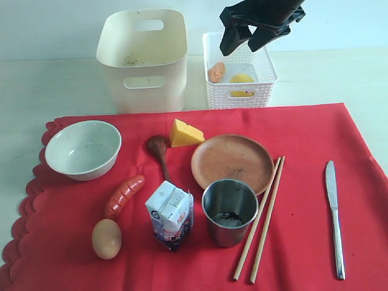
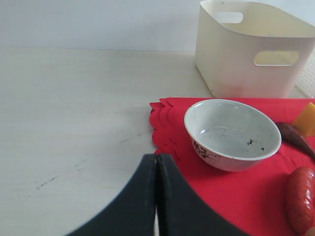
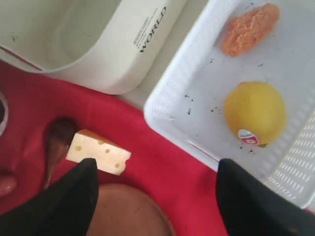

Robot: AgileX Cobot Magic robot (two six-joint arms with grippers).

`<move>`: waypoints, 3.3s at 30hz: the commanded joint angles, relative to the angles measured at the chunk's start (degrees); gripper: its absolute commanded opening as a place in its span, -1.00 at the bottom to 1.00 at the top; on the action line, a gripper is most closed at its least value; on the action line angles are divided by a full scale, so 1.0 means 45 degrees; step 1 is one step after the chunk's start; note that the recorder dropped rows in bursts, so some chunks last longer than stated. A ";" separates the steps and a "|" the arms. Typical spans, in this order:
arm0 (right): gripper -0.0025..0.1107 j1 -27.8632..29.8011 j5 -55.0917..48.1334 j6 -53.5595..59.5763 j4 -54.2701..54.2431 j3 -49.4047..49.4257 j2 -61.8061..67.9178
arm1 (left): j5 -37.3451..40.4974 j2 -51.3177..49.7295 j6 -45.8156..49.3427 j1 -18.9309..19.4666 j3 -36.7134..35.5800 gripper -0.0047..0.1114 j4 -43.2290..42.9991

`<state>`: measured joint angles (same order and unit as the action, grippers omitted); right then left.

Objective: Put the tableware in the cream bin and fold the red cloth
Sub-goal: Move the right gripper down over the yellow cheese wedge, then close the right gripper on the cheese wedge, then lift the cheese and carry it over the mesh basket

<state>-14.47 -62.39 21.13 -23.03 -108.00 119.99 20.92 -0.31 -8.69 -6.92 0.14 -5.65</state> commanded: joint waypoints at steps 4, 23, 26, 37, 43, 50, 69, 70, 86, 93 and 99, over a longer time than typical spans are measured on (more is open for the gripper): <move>0.18 -0.0168 -0.0905 0.1723 -0.2136 -0.0084 -0.0310 | -0.0113 0.0069 -0.0062 0.0021 -0.0031 -0.92 0.0070; 0.18 -0.2416 -0.0740 0.9938 -0.2027 -0.0084 0.0439 | -0.0113 0.0069 -0.0062 0.0021 -0.0031 -0.92 0.0070; 0.18 -0.2416 -0.1369 1.1887 -0.2081 -0.0084 0.1086 | -0.0113 0.0069 -0.0062 0.0021 -0.0031 -0.92 0.0070; 0.18 -0.2416 -0.0738 1.3739 -0.1995 -0.0084 0.2781 | -0.0113 0.0069 -0.0062 0.0021 -0.0031 -0.92 0.0070; 0.18 -0.2416 0.0210 1.3716 -0.2000 -0.0084 0.3213 | -0.0113 0.0069 -0.0062 0.0021 -0.0031 -0.92 0.0070; 0.18 -0.2416 0.0672 1.3582 -0.2000 -0.0084 0.3512 | -0.0113 0.0069 -0.0062 0.0021 -0.0031 -0.92 0.0070; 0.00 -0.2416 0.0672 1.3486 -0.1977 -0.0084 0.4192 | -0.0113 0.0069 -0.0062 0.0021 -0.0031 -0.92 0.0070; -0.10 -0.2416 0.0672 1.3486 -0.1977 -0.0084 0.4192 | -0.0113 0.0069 -0.0062 0.0021 -0.0031 -0.92 0.0070; -0.93 -0.2416 0.0540 1.3228 -0.1710 -0.0084 0.3306 | -0.0113 0.0069 -0.0062 0.0021 -0.0031 -0.92 0.0070; -0.93 -0.2416 0.0301 1.2902 -0.1687 -0.0084 0.2146 | -0.0113 0.0069 -0.0062 0.0021 -0.0031 -0.92 0.0070; -0.93 -0.2416 0.0275 1.1809 -0.1539 -0.0084 0.0992 | -0.0113 0.0069 -0.0062 0.0021 -0.0031 -0.92 0.0070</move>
<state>-25.23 -60.70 76.54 -30.38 -108.00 127.34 20.92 -0.31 -8.69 -6.92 0.14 -5.65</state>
